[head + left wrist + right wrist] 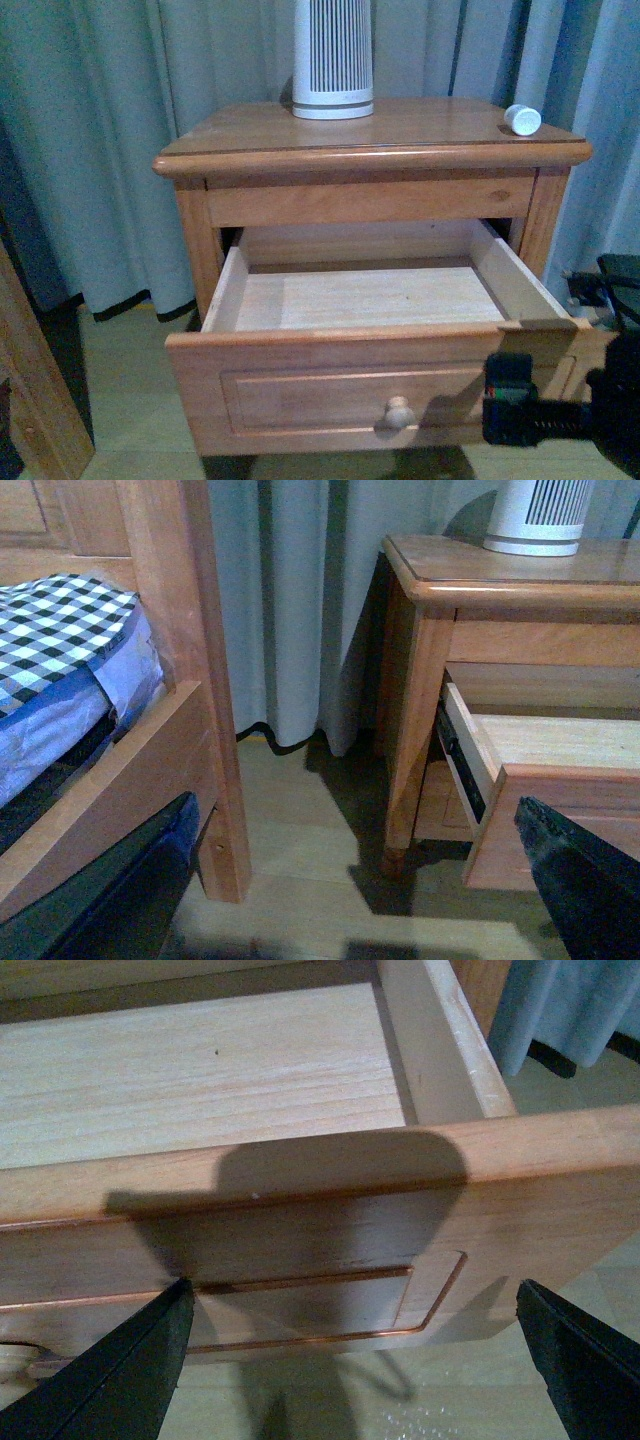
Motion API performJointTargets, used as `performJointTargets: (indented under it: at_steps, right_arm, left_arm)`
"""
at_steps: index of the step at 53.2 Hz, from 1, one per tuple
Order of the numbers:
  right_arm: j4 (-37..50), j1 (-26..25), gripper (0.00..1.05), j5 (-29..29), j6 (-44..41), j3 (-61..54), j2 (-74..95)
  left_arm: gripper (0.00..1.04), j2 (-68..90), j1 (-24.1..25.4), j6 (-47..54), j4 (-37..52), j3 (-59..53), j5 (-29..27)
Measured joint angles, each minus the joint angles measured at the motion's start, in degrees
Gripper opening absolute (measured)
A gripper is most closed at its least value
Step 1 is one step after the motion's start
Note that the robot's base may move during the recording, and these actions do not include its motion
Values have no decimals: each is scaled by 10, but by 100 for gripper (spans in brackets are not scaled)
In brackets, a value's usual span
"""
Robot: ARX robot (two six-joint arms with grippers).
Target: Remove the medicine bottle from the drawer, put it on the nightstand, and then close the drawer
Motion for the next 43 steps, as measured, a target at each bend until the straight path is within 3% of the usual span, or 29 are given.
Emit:
performJointTargets:
  at_steps: [23,43]
  right_arm:
    - [-52,-41,98,-5,-56,312,187]
    - [-110,-47,98,-2,-85,445,252]
  left_arm:
    - [98,0,0,0,0,0,0]
    - [98,0,0,0,0,0,0]
